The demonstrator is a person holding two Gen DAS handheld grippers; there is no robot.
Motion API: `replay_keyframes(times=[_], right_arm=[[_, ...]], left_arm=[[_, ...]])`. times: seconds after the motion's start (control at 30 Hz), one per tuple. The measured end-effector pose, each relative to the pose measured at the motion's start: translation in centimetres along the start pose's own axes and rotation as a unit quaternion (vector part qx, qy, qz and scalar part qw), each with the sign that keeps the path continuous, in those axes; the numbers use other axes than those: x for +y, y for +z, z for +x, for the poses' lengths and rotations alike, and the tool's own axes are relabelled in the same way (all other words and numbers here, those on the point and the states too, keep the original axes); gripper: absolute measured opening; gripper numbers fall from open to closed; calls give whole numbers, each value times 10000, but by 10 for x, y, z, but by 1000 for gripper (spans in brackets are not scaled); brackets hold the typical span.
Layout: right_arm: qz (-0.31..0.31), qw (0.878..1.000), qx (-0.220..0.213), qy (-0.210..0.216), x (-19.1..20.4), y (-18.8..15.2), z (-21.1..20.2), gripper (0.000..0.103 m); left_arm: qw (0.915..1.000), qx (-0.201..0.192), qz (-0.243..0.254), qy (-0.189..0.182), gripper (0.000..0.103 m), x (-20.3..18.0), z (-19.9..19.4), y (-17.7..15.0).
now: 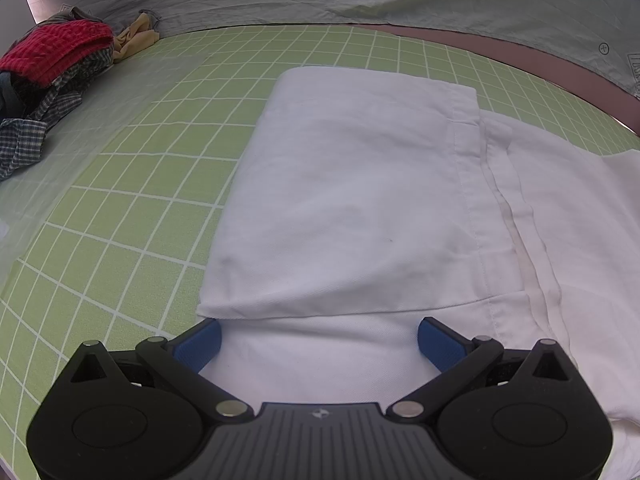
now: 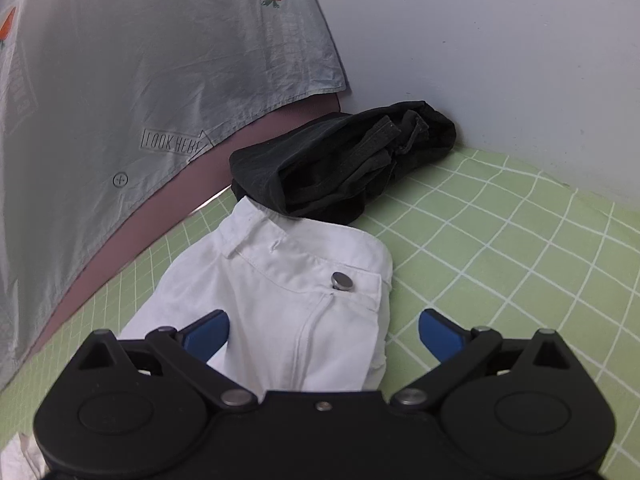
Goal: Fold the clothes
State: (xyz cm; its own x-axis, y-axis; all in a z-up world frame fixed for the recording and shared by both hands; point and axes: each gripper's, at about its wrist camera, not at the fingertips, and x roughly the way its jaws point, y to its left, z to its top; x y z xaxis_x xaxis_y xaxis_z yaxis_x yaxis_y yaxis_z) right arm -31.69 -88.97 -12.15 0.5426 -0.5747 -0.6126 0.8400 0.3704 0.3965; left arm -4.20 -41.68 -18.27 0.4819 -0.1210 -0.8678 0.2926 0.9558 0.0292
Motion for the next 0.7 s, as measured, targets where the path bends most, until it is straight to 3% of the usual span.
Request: replay_keyframes(times=[0.07,0.17,0.33,0.6,0.7], right_arm=[[686,9973,-231,119,-17,9,-2,101],[1218,9920,-249,198,-35,18,2,102],[1128,9930,301,157,-42,6,35,100],[1414,9880,417,459,-33,-10,50,99],[1316,9883,543,540,-28,-9,52,72]], left_arm=[[10000,-2,-3,0,103,0,0,0],[10000,-6,-7,0,103,0,0,0],[10000,-12,-13,0,103,-1,0,0],[10000,-18,-24,1,103,-1,0,0],[10000,-1,-23,1,103,-1,0,0]])
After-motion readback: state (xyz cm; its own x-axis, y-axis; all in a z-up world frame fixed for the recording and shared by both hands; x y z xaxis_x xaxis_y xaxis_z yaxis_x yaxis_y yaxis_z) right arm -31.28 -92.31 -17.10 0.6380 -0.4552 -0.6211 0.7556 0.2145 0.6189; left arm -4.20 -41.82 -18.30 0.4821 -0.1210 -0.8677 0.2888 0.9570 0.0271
